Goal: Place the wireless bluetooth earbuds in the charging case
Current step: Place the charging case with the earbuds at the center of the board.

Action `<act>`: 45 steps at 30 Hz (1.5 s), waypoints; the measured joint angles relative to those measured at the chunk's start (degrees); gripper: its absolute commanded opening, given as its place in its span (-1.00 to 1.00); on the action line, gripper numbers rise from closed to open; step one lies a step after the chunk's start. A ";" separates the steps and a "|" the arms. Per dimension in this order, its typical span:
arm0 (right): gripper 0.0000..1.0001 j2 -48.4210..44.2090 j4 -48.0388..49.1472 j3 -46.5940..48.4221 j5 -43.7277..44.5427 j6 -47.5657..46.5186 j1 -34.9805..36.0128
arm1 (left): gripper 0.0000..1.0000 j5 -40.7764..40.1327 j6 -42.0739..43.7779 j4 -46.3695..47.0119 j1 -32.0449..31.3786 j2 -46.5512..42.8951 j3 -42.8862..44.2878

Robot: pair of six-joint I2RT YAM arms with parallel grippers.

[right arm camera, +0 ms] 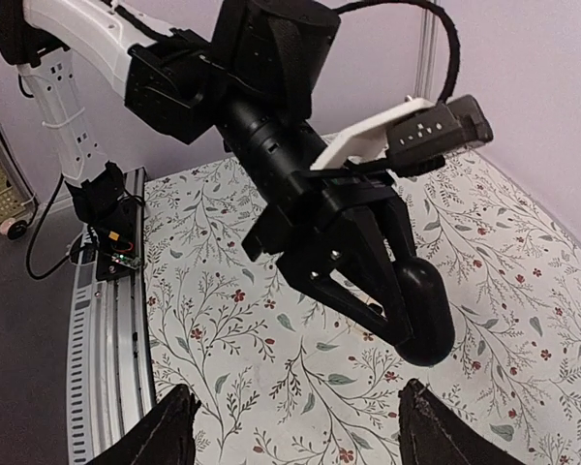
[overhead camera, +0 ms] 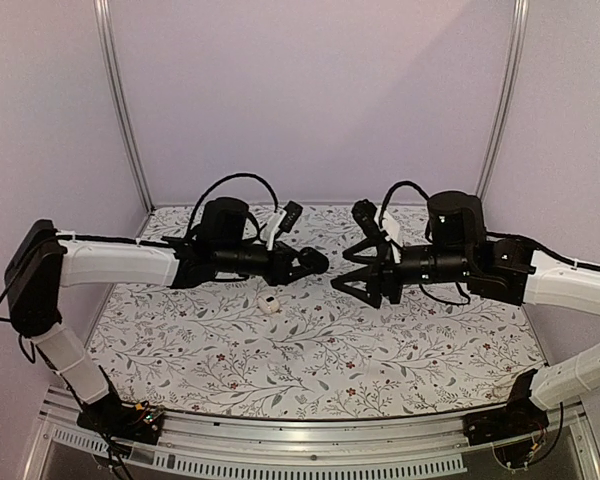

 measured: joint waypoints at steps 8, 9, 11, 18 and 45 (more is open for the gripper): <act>0.44 -5.22 1.05 -5.05 0.76 2.47 -0.92 | -1.00 -0.07 -0.63 -9.53 0.33 20.96 16.17; 0.44 -5.79 1.14 -5.53 0.87 2.64 -0.94 | -1.00 -0.02 -0.61 -11.47 0.42 22.95 18.21; 0.44 -6.25 1.31 -5.95 0.94 2.89 -0.98 | -1.00 0.22 -0.63 -14.86 0.57 26.99 22.21; 0.45 -6.34 1.79 -6.23 0.85 3.50 -0.98 | -1.00 2.47 -0.66 -21.94 1.77 33.75 27.41; 0.93 -6.05 3.32 -6.56 0.81 3.41 -1.11 | 0.99 -3.50 6.58 -42.75 7.39 34.03 37.79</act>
